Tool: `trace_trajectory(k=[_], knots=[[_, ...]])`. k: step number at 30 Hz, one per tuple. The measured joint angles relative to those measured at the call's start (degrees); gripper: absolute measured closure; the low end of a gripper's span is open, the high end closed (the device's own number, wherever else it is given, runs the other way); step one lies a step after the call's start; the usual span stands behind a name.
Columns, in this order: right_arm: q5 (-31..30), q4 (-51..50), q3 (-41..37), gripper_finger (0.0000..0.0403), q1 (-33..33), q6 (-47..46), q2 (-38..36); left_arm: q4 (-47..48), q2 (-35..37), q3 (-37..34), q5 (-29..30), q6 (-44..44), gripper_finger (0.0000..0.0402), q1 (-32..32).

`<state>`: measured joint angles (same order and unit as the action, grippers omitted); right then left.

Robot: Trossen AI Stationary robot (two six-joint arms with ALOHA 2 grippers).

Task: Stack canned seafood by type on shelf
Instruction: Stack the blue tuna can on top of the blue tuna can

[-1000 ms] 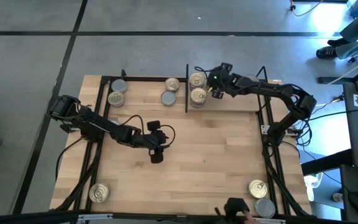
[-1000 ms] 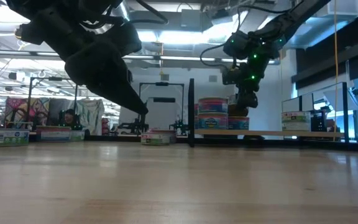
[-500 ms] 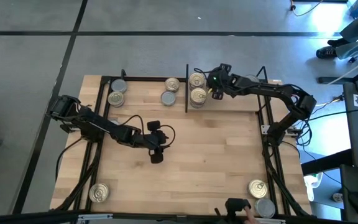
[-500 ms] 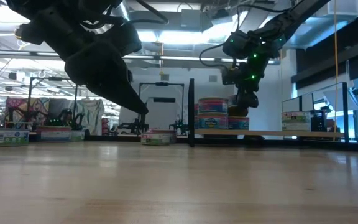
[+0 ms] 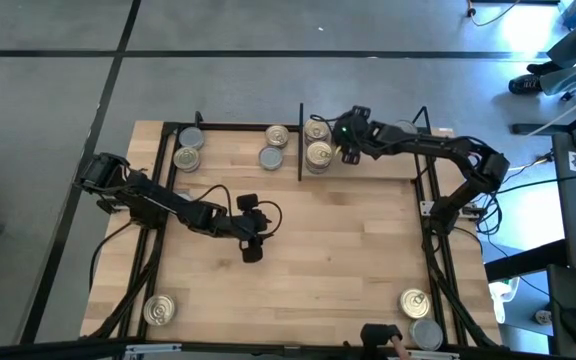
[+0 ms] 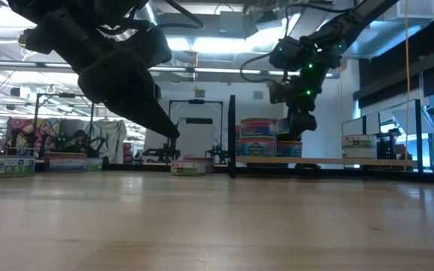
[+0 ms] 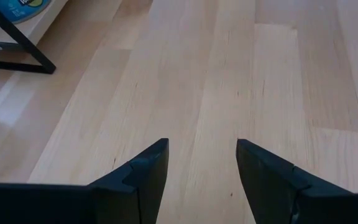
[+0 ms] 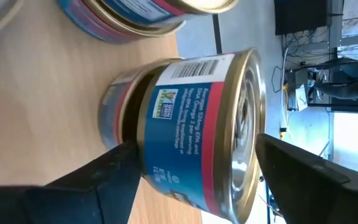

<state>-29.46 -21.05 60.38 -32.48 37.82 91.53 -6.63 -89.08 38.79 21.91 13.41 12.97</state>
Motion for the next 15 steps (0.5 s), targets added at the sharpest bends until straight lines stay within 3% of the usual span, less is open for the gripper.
trace_trajectory(k=[6, 11, 15], knots=[[-0.7, -0.9, 0.0, 0.0096, 0.3, 0.0, -0.6, 0.0, 0.0, 0.0, 0.0, -0.3, 0.0215, 0.0], [0.5, -10.1, 3.8, 0.0096, 0.2, -2.5, -0.8, 0.0, 0.0, 0.0, 0.0, -0.3, 0.0215, 0.0], [2.3, -12.0, 5.5, 0.0095, 0.3, -3.6, -0.9, 0.0, 0.0, 0.0, 0.0, -0.4, 0.0215, 0.0]])
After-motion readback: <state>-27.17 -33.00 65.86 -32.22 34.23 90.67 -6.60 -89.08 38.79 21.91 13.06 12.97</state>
